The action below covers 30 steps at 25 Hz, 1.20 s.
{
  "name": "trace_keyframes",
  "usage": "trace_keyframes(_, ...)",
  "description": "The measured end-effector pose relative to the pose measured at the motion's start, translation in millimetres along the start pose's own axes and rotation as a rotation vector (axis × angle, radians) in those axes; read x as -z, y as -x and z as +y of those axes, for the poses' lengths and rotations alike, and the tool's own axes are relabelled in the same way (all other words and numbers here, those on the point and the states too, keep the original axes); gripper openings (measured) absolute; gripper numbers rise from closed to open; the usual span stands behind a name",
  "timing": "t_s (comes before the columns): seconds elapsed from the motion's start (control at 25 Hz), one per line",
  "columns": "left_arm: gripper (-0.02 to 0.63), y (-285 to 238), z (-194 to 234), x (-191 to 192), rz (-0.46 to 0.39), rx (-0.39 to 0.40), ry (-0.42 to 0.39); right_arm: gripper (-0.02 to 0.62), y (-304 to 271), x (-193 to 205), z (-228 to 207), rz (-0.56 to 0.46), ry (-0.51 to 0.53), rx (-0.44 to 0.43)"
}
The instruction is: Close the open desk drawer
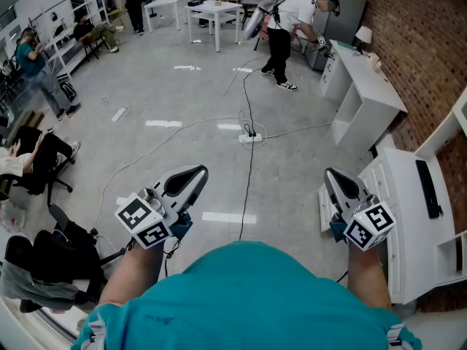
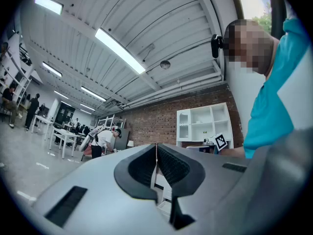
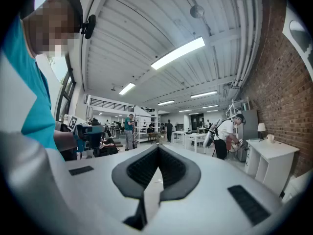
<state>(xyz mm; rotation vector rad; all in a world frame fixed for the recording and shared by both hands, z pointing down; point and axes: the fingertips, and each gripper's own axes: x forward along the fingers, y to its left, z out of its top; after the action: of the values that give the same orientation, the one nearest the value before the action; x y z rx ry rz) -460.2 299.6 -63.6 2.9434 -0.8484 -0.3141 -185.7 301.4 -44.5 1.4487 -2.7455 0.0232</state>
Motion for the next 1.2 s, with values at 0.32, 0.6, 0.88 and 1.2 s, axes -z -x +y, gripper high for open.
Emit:
trace_keyframes(0.32, 0.021, -14, -12, 0, 0.003, -0.002, -0.008, 0.018, 6, 1, -14, -0.005, -0.002, -0.014)
trace_keyframes(0.6, 0.021, -40, -35, 2, 0.015, -0.005, -0.009, 0.020, 21, 0, -38, 0.015, -0.046, -0.032)
trace_keyframes(0.88, 0.021, -78, -75, 13, 0.027, -0.004, -0.018, 0.020, 59, 4, -66, -0.004, -0.024, -0.062)
trace_keyframes(1.2, 0.021, -118, -110, 28, 0.047, 0.005, 0.001, 0.020, 86, 9, -97, 0.006, -0.039, -0.080)
